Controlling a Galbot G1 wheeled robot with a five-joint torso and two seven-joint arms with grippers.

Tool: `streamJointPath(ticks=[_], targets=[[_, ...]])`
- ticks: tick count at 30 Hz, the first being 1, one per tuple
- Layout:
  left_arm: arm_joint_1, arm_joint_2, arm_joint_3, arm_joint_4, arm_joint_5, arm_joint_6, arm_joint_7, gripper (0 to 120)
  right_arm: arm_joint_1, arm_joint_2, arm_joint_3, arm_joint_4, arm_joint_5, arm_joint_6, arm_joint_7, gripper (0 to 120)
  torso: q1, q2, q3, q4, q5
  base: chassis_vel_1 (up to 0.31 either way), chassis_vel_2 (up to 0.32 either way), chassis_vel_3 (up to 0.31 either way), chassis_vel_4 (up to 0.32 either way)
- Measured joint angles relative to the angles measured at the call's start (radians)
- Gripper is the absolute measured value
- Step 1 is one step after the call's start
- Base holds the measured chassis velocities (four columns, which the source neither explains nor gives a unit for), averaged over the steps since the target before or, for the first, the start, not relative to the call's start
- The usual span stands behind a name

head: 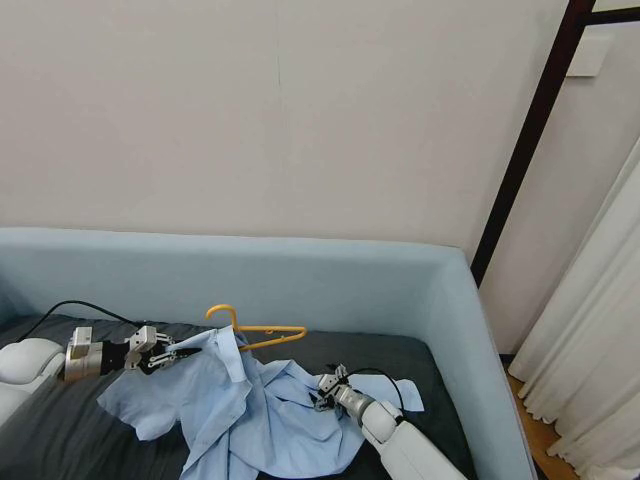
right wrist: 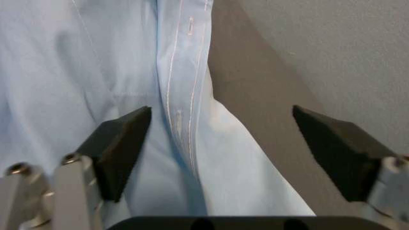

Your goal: Pick up the clothes from the sofa and hang them on the clothes hanger.

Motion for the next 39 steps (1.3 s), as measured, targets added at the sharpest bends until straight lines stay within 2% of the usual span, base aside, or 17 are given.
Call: streamJointPath(ticks=[2,3,8,9,12,14,17,19,22,28,31,32,36,39], targets=[[0.002,-0.002,-0.002,0.001,0.0,-0.002,-0.002,7,0.001,0.004,0.0,0.0,0.012,0.0,-0.006,74,0.0,0.0,0.0,0.0,0.0,0.0,0.0,0.0,0.0],[0.002,-0.002,-0.002,0.001,0.0,-0.002,-0.002,7,0.001,0.004,0.0,0.0,0.012,0.0,-0.006,74,0.0,0.0,0.0,0.0,0.0,0.0,0.0,0.0,0.0],[0.004,-0.002,-0.003,-0.001,0.0,-0.007,-0.013,7,0.001,0.015,0.005,0.002,0.034,-0.002,-0.044,52,0.0,0.0,0.0,0.0002,0.0,0.0,0.0,0.0,0.0],[0.004,-0.002,-0.003,-0.001,0.0,-0.007,-0.013,7,0.001,0.015,0.005,0.002,0.034,-0.002,-0.044,52,0.0,0.0,0.0,0.0002,0.0,0.0,0.0,0.0,0.0],[0.003,-0.001,-0.004,0.0,-0.001,-0.01,-0.015,7,0.001,0.017,0.014,0.004,0.019,0.002,-0.063,38,0.0,0.0,0.0,0.0001,0.0,0.0,0.0,0.0,0.0],[0.003,-0.001,-0.005,0.0,-0.002,-0.01,-0.016,7,0.0,0.018,0.018,0.005,0.016,0.003,-0.065,34,0.0,0.0,0.0,0.0001,0.0001,0.0,0.0,0.0,0.0],[0.007,-0.004,-0.007,-0.001,-0.002,-0.014,-0.016,7,-0.005,0.016,0.028,0.009,0.009,0.004,-0.07,19,0.0,0.0,0.0,0.0002,0.0,0.0,0.0,0.0,0.0],[0.007,-0.005,-0.008,-0.002,-0.002,-0.014,-0.017,7,-0.006,0.016,0.031,0.01,0.006,0.004,-0.072,15,0.0,0.0,0.0,0.0001,0.0,0.0,0.0,0.0,0.0],[0.009,-0.006,-0.009,-0.01,-0.003,-0.017,-0.021,7,-0.013,0.009,0.043,0.018,-0.001,0.004,-0.08,1,0.0,0.0,0.0,0.0001,0.0001,0.0,0.0,0.0,0.0],[0.006,-0.007,-0.009,-0.011,-0.005,-0.02,-0.028,7,-0.028,-0.009,0.047,0.059,0.096,0.024,-0.078,0,0.0,0.0,0.0,0.0002,0.0002,0.0,0.0,0.0,0.0],[-0.004,-0.014,-0.009,-0.004,-0.021,-0.021,-0.027,7,-0.04,-0.039,0.073,0.147,0.246,0.016,-0.06,0,0.0,0.0,0.0,0.0003,0.0003,0.0,0.0,0.0,0.0],[-0.004,-0.014,-0.009,-0.004,-0.021,-0.021,-0.027,7,-0.04,-0.039,0.073,0.147,0.246,0.016,-0.06,0,0.0,0.0,0.0,0.0003,0.0003,0.0,0.0,0.0,0.0],[-0.028,-0.036,-0.002,0.007,-0.056,-0.027,-0.017,7,-0.016,-0.112,0.111,0.23,0.477,-0.037,-0.006,0,0.0,0.0,0.0,0.0002,0.0002,0.0,0.0,0.0,0.0],[-0.037,-0.043,0.002,0.006,-0.079,-0.027,-0.004,7,-0.009,-0.153,0.118,0.256,0.573,-0.063,0.028,0,0.0,0.0,0.0,-0.0001,0.0003,0.0,0.0,0.0,0.0]])
